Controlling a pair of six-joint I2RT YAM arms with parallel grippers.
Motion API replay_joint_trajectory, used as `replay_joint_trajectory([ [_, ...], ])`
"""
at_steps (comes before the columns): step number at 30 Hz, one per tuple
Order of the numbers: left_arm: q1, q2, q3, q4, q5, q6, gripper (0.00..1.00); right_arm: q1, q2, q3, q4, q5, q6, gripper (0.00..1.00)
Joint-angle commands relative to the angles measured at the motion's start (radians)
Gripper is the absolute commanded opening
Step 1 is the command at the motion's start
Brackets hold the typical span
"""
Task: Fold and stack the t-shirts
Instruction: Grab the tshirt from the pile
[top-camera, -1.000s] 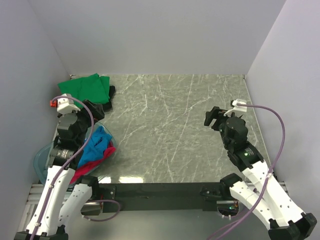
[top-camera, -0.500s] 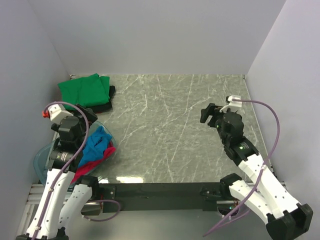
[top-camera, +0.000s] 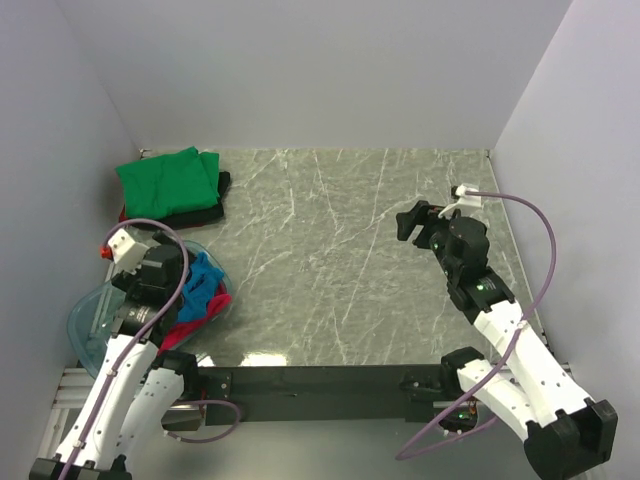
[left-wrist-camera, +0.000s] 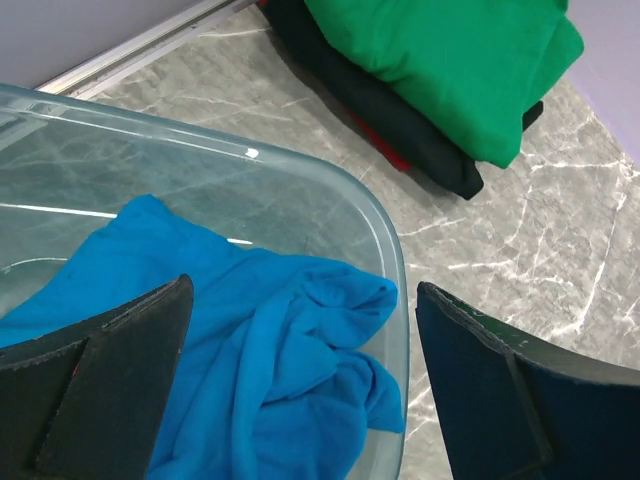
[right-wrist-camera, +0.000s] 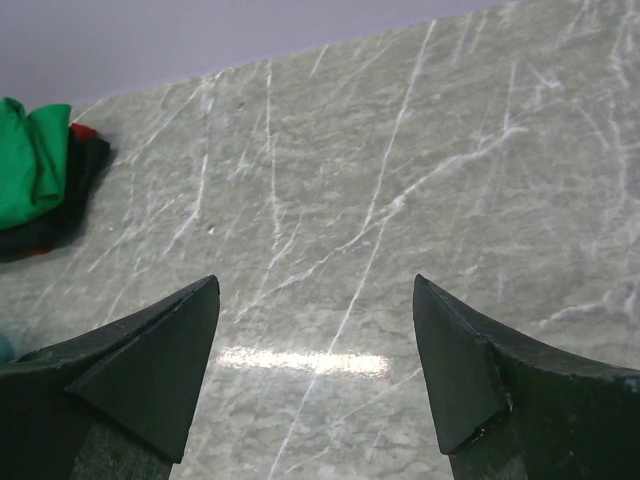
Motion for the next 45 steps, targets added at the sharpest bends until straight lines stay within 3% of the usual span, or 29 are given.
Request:
replay_joint_trajectory([
  [1,-0.032,-0.033,0.003,-0.023,-0.058,-0.037,0.99,-0.015,0.019,0.005,0.056,-0.060,0.018,0.84],
  [10,-0.123,-0.025,0.006,-0.084,-0.046,-0.091,0.99,-0.037,0.019,-0.002,0.052,-0.078,0.025,0.84],
  [17,-0.228,0.121,0.073,-0.265,-0.115,-0.271,0.99,-0.051,-0.001,-0.010,0.036,-0.082,0.021,0.84],
  [26,-0.308,0.242,0.087,-0.306,-0.007,-0.319,0.98,-0.061,0.011,-0.010,0.044,-0.089,0.013,0.84],
  [28,-0.327,0.269,0.093,-0.322,-0.006,-0.329,0.93,-0.061,0.018,-0.012,0.047,-0.086,0.012,0.84],
  [31,-0.368,0.302,0.099,-0.337,-0.016,-0.355,0.74,-0.063,0.022,-0.009,0.038,-0.074,0.006,0.84],
  [32,-0.383,0.302,0.102,-0.349,-0.020,-0.358,0.59,-0.063,0.022,-0.008,0.036,-0.074,0.005,0.84],
  [33,-0.388,0.305,0.102,-0.351,-0.020,-0.361,0.51,-0.064,0.022,-0.010,0.039,-0.072,0.004,0.84],
  [34,-0.390,0.299,0.101,-0.349,-0.017,-0.359,0.34,-0.066,0.019,-0.010,0.038,-0.068,0.004,0.84],
  [38,-0.394,0.282,0.102,-0.346,-0.016,-0.358,0.01,-0.075,0.028,-0.010,0.039,-0.072,0.007,0.84],
  [45,-0.393,0.211,0.194,-0.362,-0.076,-0.301,0.01,-0.089,0.051,-0.013,0.049,-0.100,0.021,0.84],
])
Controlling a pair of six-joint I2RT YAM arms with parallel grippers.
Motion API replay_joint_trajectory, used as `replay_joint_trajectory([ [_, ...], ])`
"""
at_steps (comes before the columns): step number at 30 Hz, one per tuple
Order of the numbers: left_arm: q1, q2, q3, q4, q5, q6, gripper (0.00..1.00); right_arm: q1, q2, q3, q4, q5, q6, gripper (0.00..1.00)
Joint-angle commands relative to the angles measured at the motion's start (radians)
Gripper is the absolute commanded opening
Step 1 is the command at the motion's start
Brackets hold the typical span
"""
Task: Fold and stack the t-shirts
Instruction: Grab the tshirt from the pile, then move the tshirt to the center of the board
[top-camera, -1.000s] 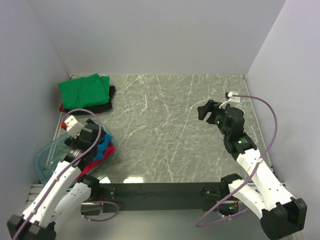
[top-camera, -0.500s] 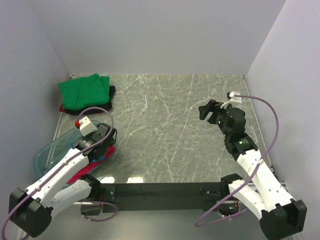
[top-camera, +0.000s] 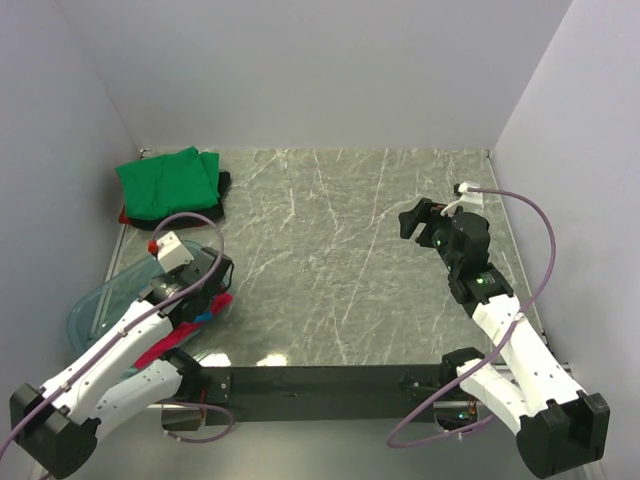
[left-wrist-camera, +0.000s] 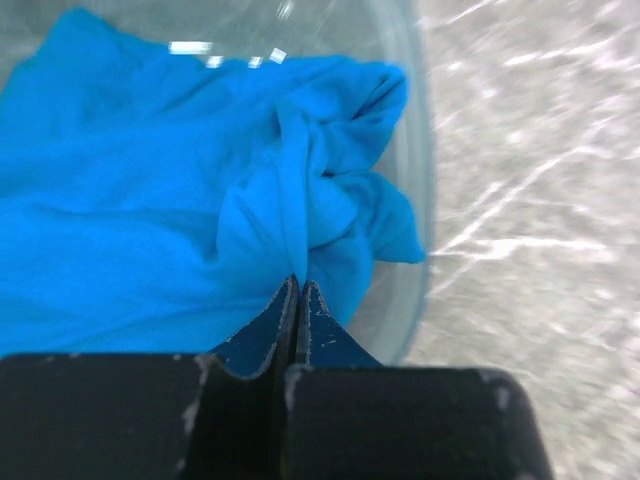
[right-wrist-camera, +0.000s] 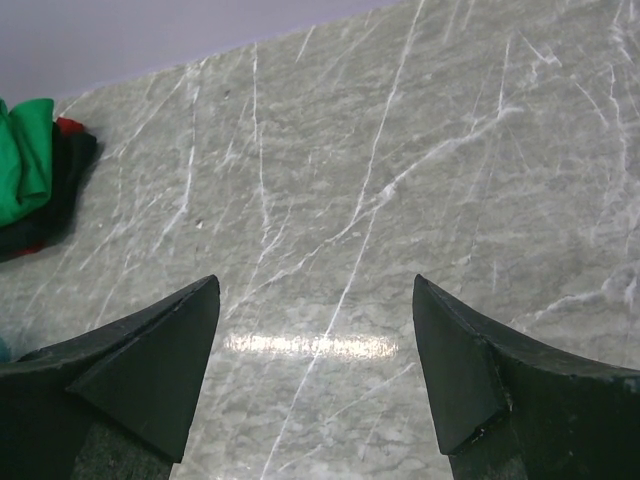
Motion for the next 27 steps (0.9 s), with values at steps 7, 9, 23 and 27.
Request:
replay_joint_trajectory([
  [7,-0.005,-0.032,0.400,0.183,-0.018,0.312,0.01,-0.020,0.025,-0.002,0.031,-0.023,0.002,0.83],
  [9,-0.005,-0.009,0.451,0.265,0.046,0.398,0.01,-0.022,0.022,-0.002,0.029,-0.020,0.002,0.83],
  [23,-0.005,0.621,1.302,0.623,0.815,0.648,0.01,-0.075,-0.038,0.001,-0.052,0.039,0.004,0.83],
  [27,-0.005,0.651,1.162,0.667,0.796,0.593,0.19,-0.087,-0.064,0.004,-0.095,0.076,0.004,0.83],
])
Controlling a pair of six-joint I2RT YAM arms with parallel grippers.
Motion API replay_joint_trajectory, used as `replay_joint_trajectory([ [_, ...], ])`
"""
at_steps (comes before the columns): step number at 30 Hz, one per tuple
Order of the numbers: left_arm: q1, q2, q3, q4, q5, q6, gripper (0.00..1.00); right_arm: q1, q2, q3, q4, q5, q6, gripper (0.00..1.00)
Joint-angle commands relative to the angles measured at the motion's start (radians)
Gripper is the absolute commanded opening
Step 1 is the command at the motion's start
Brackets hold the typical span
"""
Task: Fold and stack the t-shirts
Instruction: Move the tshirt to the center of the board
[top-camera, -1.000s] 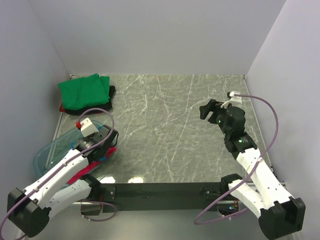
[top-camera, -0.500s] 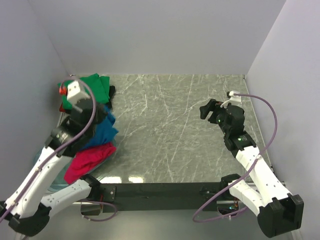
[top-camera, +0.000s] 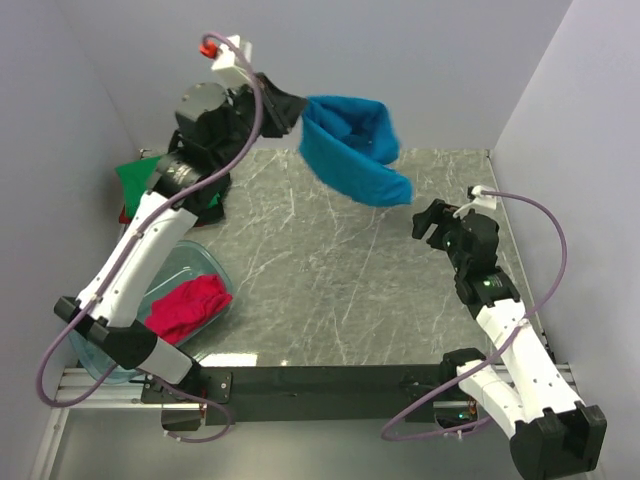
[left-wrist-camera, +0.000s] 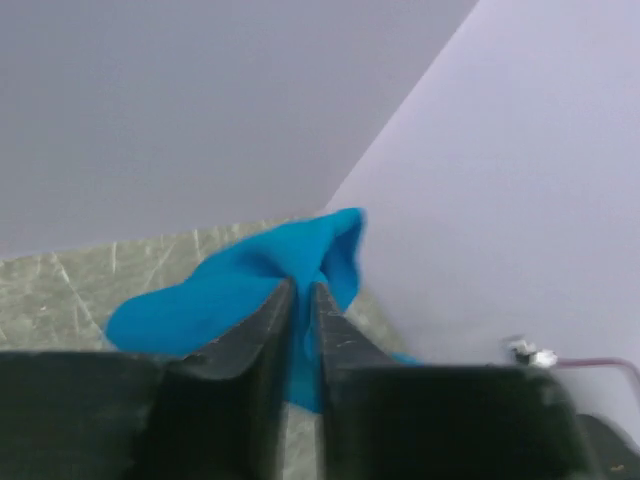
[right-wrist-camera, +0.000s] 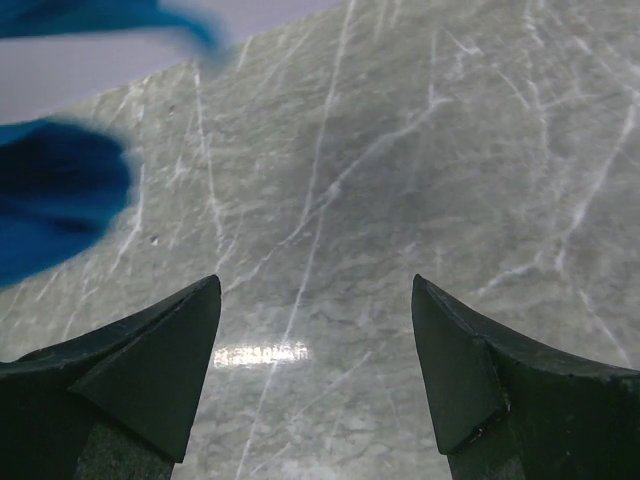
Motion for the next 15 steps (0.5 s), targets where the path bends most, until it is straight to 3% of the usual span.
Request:
replay_joint_trajectory([
  [1,-0.002,-0.012,-0.179,0.098,0.039,-0.042,0.46,-0.012,-0.040,0.006,-0.036,0.066,0.000,0.83],
  [4,0.001,-0.053,-0.416,0.125,-0.140,-0.099,0.79,-0.013,-0.056,0.010,-0.057,0.095,-0.001,0.83],
  [5,0.001,-0.060,-0.464,0.123,-0.188,-0.113,0.82,-0.013,-0.062,0.009,-0.057,0.098,-0.001,0.83],
  [8,0.001,-0.066,-0.593,0.117,-0.323,-0.133,0.88,-0.013,-0.056,0.000,-0.042,0.081,-0.001,0.83],
  [15,-0.130,0.029,-0.687,0.223,-0.315,-0.064,0.87,-0.013,0.082,0.018,-0.025,0.058,0.022,0.82],
])
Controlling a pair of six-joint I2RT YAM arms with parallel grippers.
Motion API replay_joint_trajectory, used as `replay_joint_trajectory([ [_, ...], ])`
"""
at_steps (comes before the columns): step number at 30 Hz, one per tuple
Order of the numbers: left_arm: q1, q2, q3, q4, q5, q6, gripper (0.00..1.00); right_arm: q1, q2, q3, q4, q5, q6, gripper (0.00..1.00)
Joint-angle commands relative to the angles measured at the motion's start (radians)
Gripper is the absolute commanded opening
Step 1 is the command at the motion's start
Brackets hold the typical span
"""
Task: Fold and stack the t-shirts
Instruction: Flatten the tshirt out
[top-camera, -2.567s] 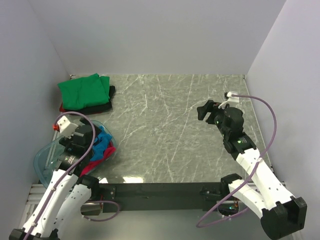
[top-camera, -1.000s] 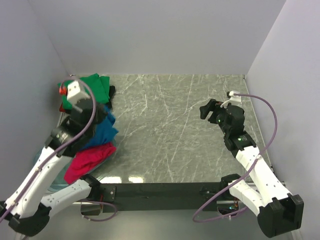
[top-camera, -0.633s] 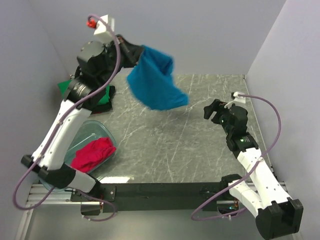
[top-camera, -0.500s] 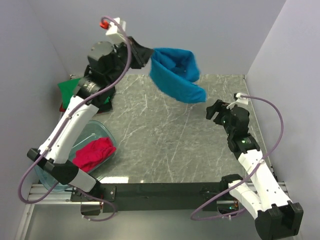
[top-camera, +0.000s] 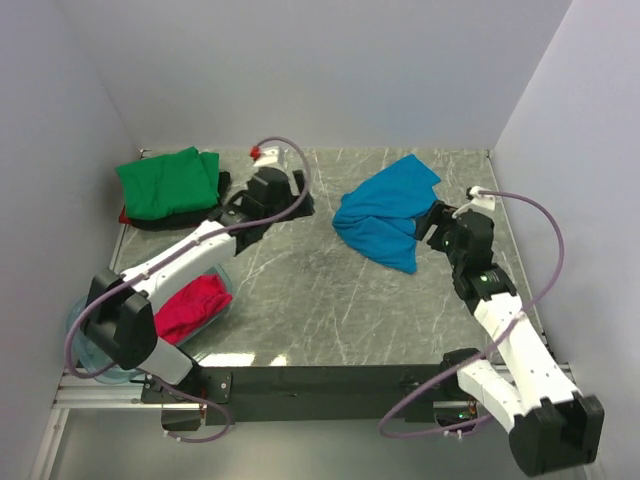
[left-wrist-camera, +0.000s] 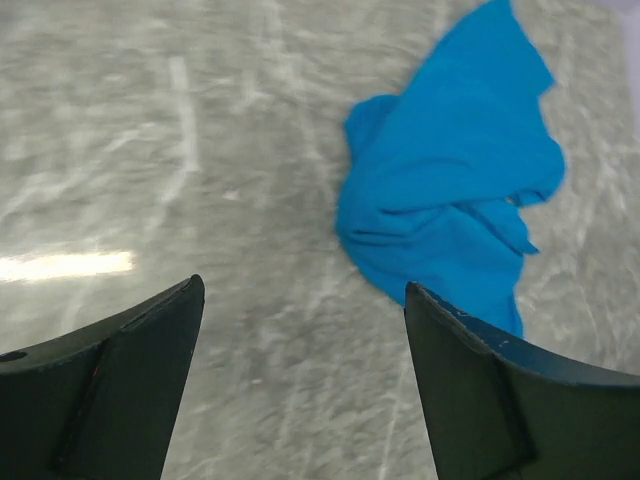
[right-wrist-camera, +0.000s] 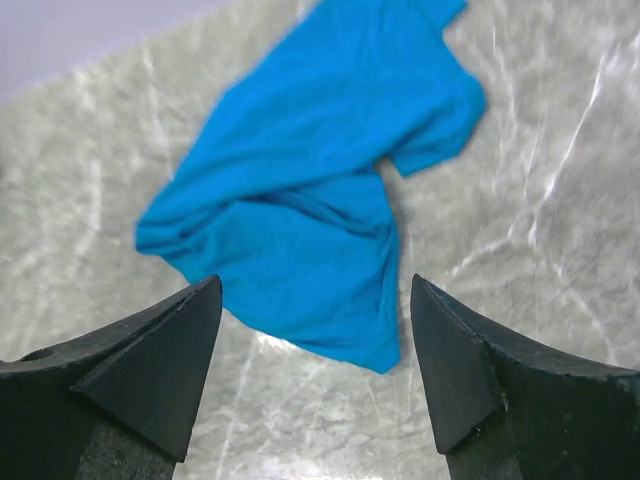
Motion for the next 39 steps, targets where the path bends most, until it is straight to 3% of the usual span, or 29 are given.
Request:
replay_joint_trajectory([
  [1,-0.120,0.049,0.013,0.158,-0.032,0.043,0.87,-0.007,0.094,0.018,0.014,-0.003,0.022,0.81],
  [5,-0.215,0.167,0.051,0.257,0.022,0.094,0.86,-0.097,0.125,0.004,0.017,-0.023,0.074,0.80],
  [19,-0.407,0.687,0.487,0.268,0.106,0.227,0.87,-0.474,0.059,-0.054,0.016,-0.162,0.115,0.79],
  [23,-0.410,0.808,0.598,0.200,0.097,0.229,0.88,-0.510,0.036,-0.073,0.033,-0.209,0.117,0.77],
  [32,-0.410,0.902,0.625,0.227,0.017,0.244,0.86,-0.519,-0.019,-0.083,0.042,-0.236,0.112,0.76],
  [34,-0.410,0.921,0.631,0.222,-0.016,0.252,0.77,-0.519,-0.024,-0.085,0.040,-0.240,0.111,0.76],
  [35,-0.409,0.929,0.631,0.216,-0.032,0.255,0.61,-0.519,-0.026,-0.086,0.040,-0.241,0.109,0.75],
  [37,-0.409,0.928,0.611,0.208,-0.053,0.264,0.41,-0.519,-0.027,-0.089,0.042,-0.246,0.108,0.75],
  [38,-0.407,0.919,0.596,0.205,-0.079,0.263,0.15,-0.519,-0.026,-0.089,0.043,-0.249,0.108,0.75],
  [39,-0.404,0.903,0.573,0.211,-0.092,0.260,0.02,-0.520,-0.026,-0.092,0.042,-0.250,0.105,0.75],
])
